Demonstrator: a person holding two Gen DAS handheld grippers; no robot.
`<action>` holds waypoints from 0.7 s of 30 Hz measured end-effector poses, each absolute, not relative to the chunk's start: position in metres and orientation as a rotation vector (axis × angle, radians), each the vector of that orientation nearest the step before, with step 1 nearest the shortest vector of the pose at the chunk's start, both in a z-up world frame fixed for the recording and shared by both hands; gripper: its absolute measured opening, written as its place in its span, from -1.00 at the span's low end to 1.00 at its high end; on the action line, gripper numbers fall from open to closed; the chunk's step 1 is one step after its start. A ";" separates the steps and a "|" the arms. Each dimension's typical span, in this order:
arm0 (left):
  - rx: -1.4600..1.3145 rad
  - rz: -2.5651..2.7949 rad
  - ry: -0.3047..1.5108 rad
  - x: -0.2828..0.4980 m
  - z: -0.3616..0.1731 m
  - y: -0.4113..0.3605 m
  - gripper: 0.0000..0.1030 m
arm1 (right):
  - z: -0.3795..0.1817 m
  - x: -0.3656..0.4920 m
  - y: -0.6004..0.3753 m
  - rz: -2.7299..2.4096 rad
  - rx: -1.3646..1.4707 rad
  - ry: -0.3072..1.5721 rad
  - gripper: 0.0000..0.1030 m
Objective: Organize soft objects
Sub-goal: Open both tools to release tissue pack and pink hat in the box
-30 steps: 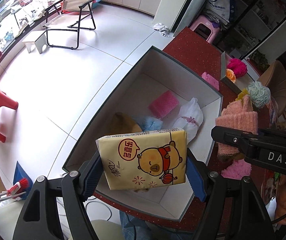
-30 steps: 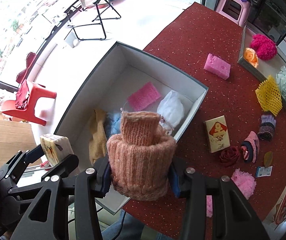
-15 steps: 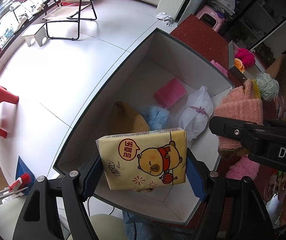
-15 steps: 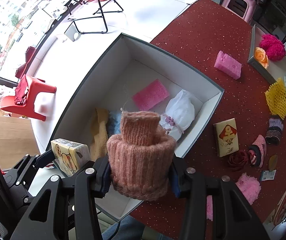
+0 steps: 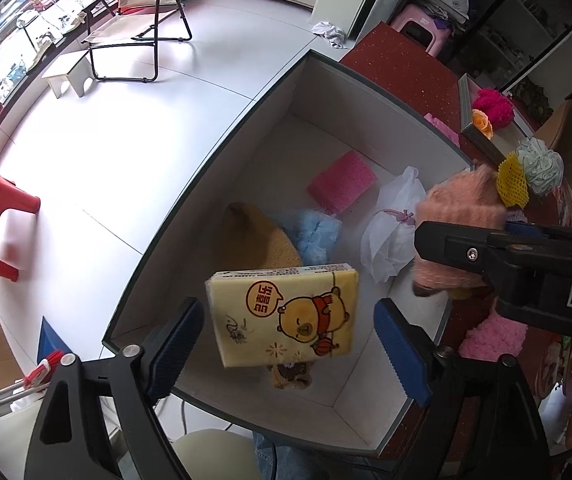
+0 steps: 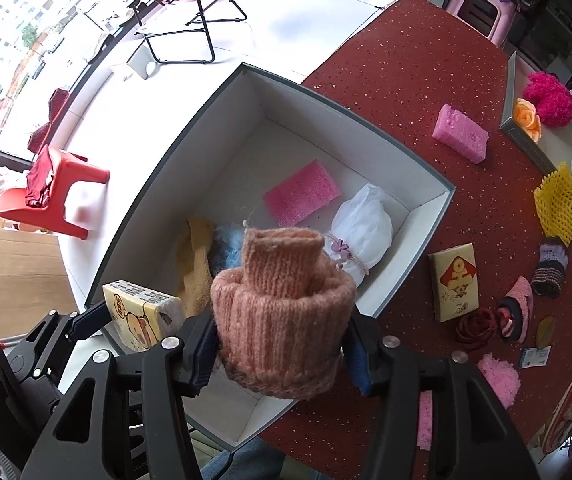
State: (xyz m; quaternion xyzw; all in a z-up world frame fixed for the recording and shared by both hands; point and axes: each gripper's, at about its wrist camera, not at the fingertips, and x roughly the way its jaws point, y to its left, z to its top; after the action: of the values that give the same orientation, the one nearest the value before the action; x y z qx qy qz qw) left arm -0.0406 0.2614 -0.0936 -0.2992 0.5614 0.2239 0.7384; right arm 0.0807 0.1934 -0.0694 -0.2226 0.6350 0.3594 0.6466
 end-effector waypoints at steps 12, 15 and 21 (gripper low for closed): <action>-0.680 0.485 1.276 -0.042 -0.098 0.258 0.98 | -0.067 0.091 0.169 0.769 -0.446 1.461 0.91; -0.691 0.469 1.285 -0.042 -0.098 0.255 0.98 | -0.068 0.092 0.155 0.748 -0.442 1.461 0.99; -0.637 0.431 1.315 -0.035 -0.092 0.239 0.98 | -0.071 0.101 0.113 0.674 -0.356 1.503 0.99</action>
State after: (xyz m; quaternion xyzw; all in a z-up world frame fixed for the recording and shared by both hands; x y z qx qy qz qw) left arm -0.0350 0.2391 -0.0921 -0.2884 0.5958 0.1952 0.7237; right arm 0.1010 0.1130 -0.0709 -0.1575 0.6659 0.2984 0.6654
